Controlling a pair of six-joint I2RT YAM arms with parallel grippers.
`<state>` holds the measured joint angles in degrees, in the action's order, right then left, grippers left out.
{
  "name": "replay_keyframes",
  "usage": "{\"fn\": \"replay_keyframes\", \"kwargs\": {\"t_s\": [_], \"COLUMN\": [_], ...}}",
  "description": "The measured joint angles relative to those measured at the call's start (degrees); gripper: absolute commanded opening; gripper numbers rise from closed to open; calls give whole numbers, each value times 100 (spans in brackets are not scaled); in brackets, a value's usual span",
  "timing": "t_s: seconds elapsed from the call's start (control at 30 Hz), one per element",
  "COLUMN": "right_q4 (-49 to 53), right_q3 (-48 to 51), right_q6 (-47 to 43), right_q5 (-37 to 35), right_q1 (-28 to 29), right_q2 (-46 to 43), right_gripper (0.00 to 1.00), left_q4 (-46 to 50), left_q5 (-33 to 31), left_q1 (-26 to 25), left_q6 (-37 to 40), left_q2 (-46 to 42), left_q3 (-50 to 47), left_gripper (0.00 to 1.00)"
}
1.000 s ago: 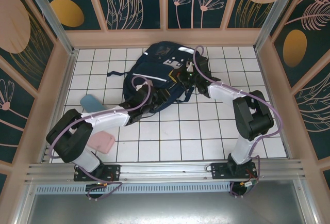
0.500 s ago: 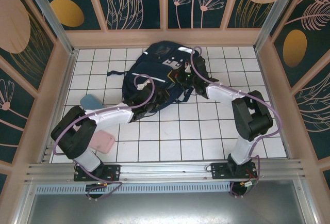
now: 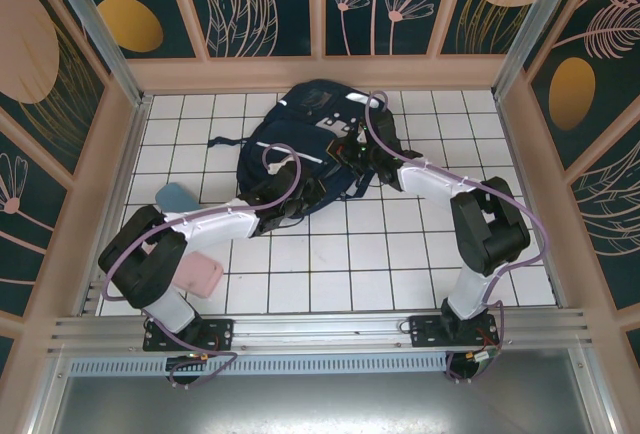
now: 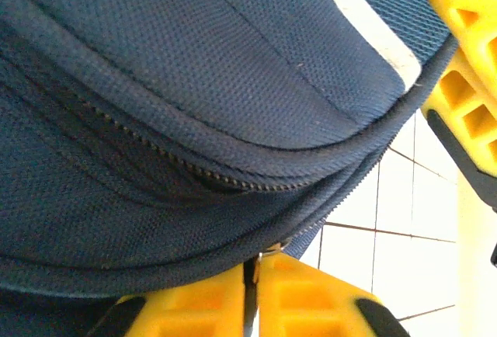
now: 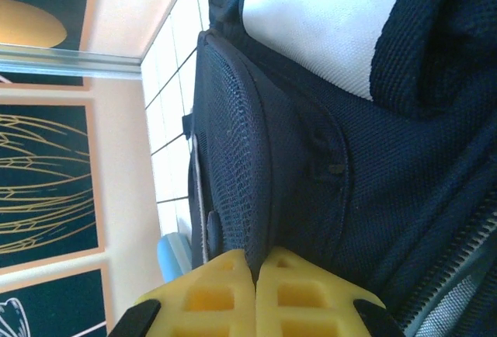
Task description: Pack the student bag
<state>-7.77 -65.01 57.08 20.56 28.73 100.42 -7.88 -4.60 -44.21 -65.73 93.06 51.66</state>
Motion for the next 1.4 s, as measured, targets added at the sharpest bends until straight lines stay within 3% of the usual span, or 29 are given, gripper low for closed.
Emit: {"fn": "replay_keyframes", "kwargs": {"t_s": [0.47,0.8,1.0,1.2,1.4], "right_q4": [914,1021,1325,1790,1849], "right_q3": [-146,-74,-142,-22,251], "right_q6": [-323,-739,-1237,-1471,-680], "right_q5": [-699,-518,-313,-400,-417], "right_q1": [-234,-828,-1287,-1333,-656], "right_q2": [-223,-245,-304,-1169,-1762], "right_gripper": [0,0,37,44,43], "left_q4": [868,1034,1161,1209,1217], "left_q5": [-111,-7,337,719,1047], "left_q1": [-11,227,369,452,450], "left_q6": [874,1598,2155,2579,2826], "left_q2": [-238,-358,-363,-162,101], "left_q3": [94,214,369,704,922], "left_gripper": [0,0,0,0,0]}}
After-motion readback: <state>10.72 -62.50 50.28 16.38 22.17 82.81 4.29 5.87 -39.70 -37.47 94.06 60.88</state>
